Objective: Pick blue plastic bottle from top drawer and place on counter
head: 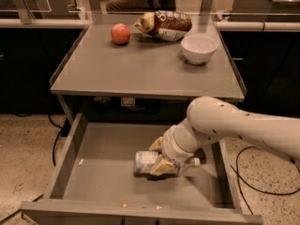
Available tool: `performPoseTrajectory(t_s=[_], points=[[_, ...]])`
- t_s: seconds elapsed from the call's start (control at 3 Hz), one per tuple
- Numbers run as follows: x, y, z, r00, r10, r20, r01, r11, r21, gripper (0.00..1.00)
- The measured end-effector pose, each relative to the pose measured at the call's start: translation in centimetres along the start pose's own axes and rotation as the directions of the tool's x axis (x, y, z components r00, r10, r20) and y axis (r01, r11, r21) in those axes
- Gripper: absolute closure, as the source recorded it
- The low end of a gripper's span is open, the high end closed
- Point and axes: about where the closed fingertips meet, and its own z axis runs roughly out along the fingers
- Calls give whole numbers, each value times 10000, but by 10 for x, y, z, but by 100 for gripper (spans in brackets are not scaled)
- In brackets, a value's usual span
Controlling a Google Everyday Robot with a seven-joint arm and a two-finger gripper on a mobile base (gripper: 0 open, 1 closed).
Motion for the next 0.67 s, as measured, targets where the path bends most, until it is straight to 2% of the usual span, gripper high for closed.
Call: performPoseTrajectory(t_s=[0.67], points=[[-21, -20, -25, 9992, -386, 139, 388, 9991, -158, 100]])
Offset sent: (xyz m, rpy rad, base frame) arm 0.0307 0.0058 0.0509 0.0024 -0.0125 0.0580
